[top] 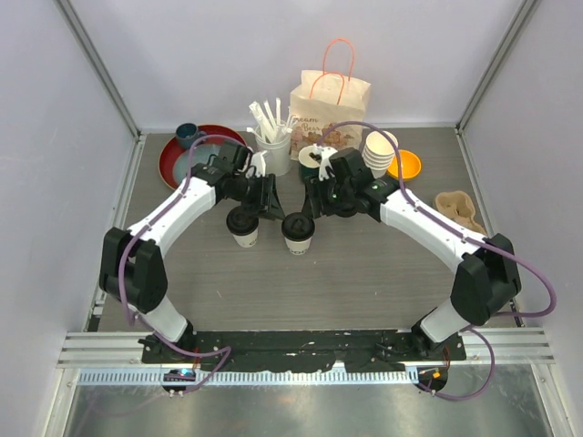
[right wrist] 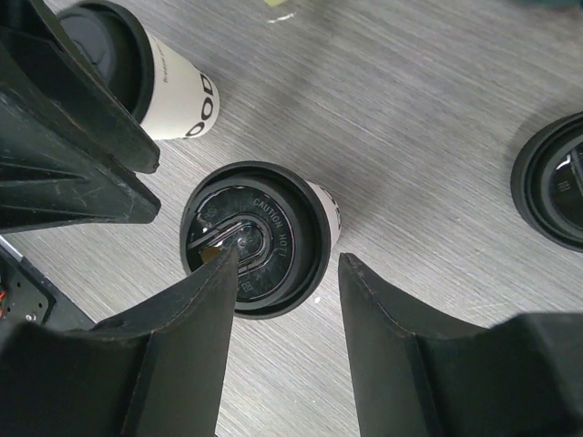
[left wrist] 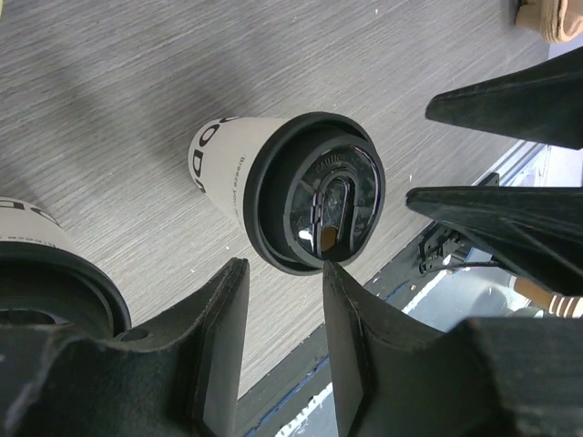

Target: Pack the takeout coffee

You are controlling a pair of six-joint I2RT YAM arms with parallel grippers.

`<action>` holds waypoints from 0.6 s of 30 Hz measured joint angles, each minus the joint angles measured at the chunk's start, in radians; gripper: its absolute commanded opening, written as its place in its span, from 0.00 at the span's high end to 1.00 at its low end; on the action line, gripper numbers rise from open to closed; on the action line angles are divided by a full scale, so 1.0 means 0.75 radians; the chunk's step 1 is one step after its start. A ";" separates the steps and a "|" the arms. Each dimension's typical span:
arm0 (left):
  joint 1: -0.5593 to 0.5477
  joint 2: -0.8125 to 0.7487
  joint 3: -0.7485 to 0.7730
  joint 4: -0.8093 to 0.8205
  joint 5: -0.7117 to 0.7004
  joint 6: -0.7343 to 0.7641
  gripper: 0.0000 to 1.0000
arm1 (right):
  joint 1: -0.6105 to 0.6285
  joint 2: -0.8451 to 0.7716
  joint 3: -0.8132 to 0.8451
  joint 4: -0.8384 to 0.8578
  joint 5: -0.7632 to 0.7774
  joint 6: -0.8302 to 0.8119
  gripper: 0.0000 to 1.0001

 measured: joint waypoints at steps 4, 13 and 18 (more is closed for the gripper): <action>0.000 0.025 -0.027 0.046 -0.006 -0.037 0.61 | 0.002 0.044 -0.029 0.015 -0.013 0.000 0.46; 0.000 0.043 -0.121 0.095 -0.010 -0.075 0.65 | 0.001 0.055 -0.134 0.074 -0.050 0.011 0.47; 0.000 0.043 -0.155 0.119 -0.008 -0.093 0.70 | 0.001 0.054 -0.153 0.112 -0.063 0.028 0.48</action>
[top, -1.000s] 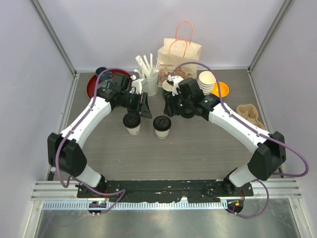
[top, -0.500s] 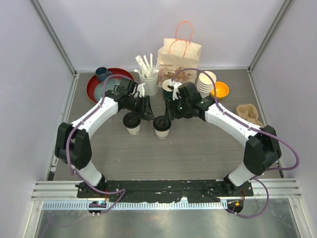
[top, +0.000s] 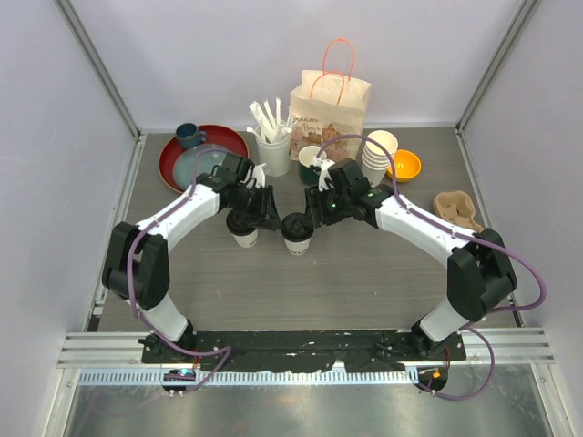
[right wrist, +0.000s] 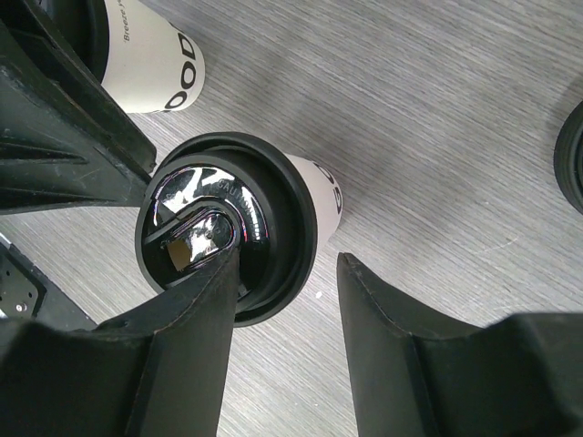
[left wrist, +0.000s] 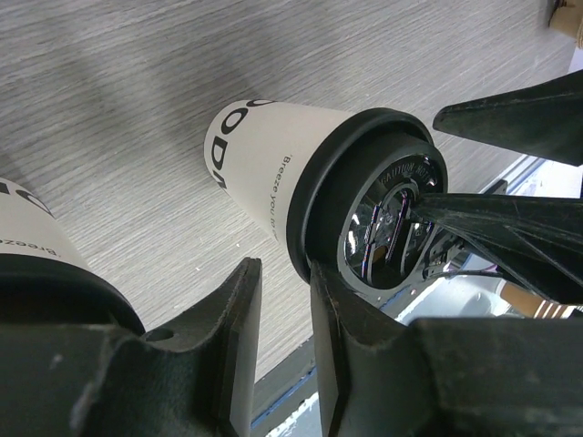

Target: Pack the takeout coffee

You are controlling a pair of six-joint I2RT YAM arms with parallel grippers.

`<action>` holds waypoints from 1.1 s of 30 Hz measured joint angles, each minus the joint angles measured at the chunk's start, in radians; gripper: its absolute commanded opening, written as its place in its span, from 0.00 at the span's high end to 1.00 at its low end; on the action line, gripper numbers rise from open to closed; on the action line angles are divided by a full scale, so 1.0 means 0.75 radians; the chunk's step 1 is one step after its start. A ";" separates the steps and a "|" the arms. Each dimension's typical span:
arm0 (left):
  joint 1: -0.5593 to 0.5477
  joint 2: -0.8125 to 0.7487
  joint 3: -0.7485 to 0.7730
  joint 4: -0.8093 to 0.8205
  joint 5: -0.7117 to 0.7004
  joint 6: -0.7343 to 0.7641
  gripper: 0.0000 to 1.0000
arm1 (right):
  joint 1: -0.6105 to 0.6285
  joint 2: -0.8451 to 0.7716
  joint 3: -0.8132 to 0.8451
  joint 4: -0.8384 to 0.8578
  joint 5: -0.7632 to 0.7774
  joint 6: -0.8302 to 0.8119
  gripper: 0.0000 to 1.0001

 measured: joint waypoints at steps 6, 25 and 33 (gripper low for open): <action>-0.001 -0.002 -0.028 0.038 0.025 -0.019 0.72 | -0.003 -0.024 -0.049 0.052 -0.009 0.022 0.49; -0.015 -0.020 -0.111 0.134 0.115 -0.053 0.79 | -0.025 -0.187 -0.370 0.397 -0.046 0.209 0.85; -0.015 -0.021 -0.124 0.157 0.134 -0.061 0.81 | -0.036 -0.241 -0.543 0.655 -0.052 0.310 0.99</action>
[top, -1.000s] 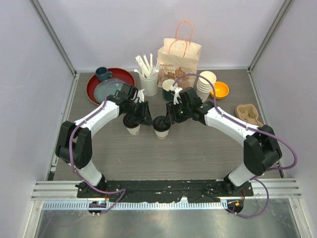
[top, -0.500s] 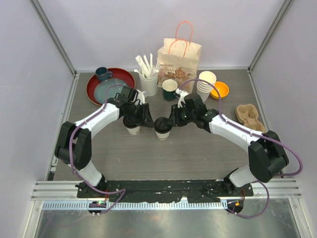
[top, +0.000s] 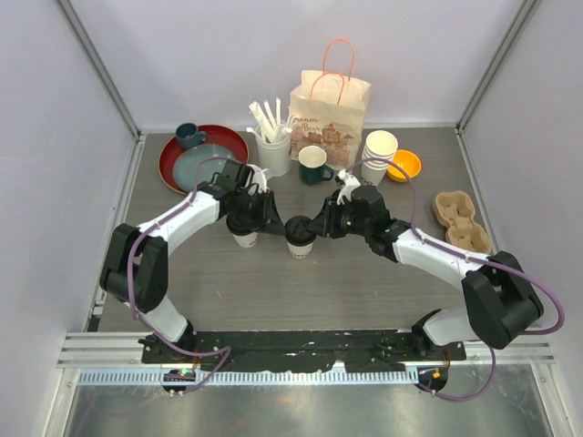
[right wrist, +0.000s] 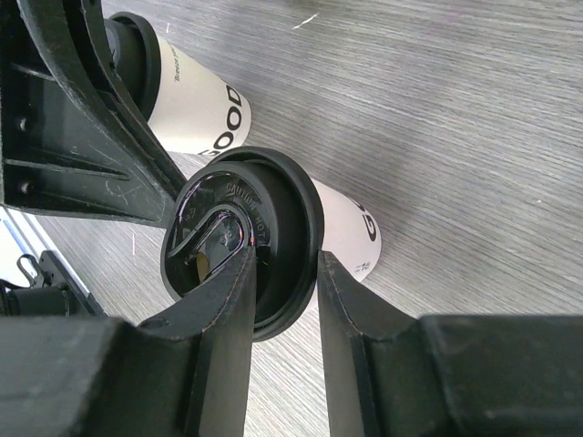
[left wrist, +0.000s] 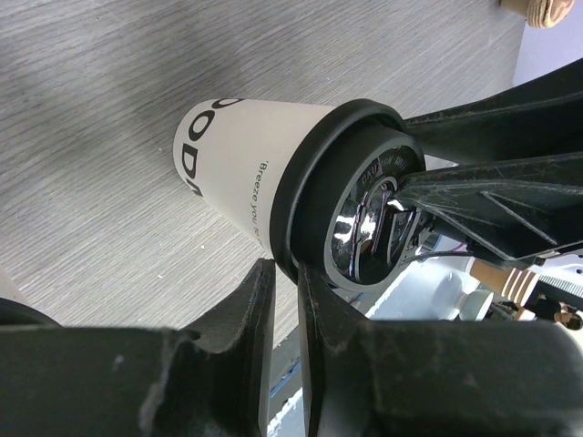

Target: Pack the takeout coffee

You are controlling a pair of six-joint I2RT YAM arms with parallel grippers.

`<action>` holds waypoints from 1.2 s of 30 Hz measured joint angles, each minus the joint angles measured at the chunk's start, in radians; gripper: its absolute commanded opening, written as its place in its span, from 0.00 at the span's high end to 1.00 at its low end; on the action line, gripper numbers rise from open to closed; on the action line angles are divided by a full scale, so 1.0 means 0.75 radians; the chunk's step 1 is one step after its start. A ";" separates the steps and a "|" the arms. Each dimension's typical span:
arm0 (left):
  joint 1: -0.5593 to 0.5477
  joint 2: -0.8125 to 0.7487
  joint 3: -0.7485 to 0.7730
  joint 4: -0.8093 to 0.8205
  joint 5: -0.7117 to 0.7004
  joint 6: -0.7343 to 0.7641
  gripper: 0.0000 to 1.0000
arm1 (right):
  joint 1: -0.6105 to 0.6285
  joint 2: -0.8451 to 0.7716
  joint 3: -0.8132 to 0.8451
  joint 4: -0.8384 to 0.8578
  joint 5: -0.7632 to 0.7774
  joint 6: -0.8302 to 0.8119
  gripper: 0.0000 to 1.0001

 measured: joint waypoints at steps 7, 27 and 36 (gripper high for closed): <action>0.000 -0.026 -0.050 0.062 0.009 -0.021 0.82 | -0.004 -0.016 -0.107 0.170 0.010 0.051 0.99; -0.009 -0.025 -0.055 0.080 0.017 -0.018 0.88 | -0.005 -0.011 -0.269 0.476 0.025 0.017 0.99; -0.011 -0.019 -0.042 0.063 0.013 -0.011 0.87 | -0.008 0.014 -0.305 0.595 0.025 0.016 0.99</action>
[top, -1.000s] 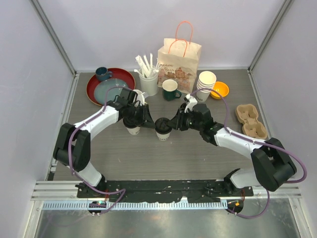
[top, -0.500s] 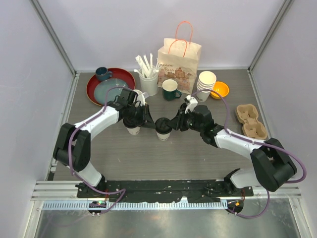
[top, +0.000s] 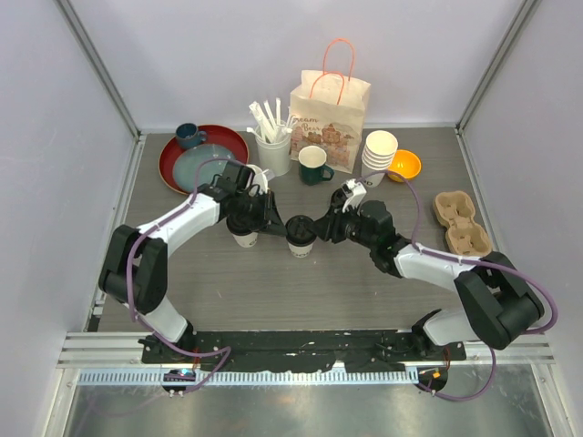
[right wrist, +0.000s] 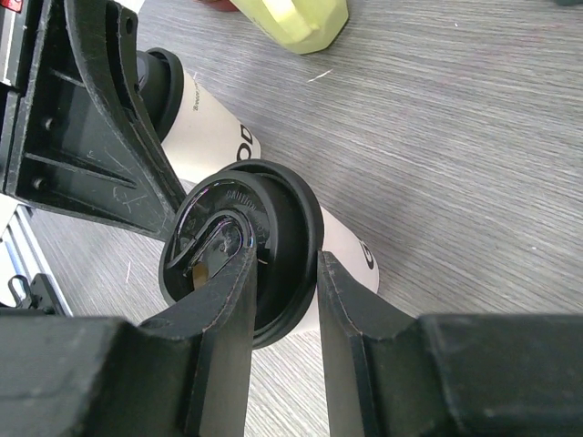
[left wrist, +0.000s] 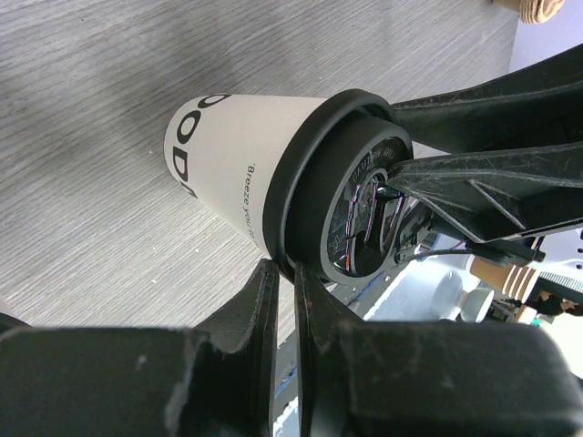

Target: Pack the takeout coffee

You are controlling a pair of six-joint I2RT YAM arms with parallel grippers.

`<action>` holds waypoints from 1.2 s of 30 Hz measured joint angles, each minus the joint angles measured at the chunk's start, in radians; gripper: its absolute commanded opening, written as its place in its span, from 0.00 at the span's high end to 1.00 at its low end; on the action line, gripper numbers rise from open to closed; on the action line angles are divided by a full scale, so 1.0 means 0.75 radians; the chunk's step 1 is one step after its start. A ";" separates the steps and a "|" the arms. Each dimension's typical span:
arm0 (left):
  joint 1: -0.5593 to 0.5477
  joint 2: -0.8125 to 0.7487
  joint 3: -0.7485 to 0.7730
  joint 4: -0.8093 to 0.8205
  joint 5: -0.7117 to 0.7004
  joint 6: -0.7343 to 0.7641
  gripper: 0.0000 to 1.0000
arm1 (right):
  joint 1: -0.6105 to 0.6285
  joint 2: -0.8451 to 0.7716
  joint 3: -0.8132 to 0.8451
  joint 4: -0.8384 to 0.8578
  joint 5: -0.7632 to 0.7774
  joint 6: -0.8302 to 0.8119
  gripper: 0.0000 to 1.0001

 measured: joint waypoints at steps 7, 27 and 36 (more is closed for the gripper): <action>-0.011 0.007 0.040 -0.049 -0.022 0.042 0.79 | 0.000 -0.035 0.087 -0.179 -0.002 -0.058 0.89; -0.017 0.035 0.187 -0.163 -0.041 0.145 0.71 | 0.011 -0.044 0.360 -0.734 -0.004 -0.143 0.61; -0.013 0.037 0.330 -0.275 -0.031 0.243 0.56 | 0.011 -0.044 0.509 -0.897 -0.016 -0.231 0.44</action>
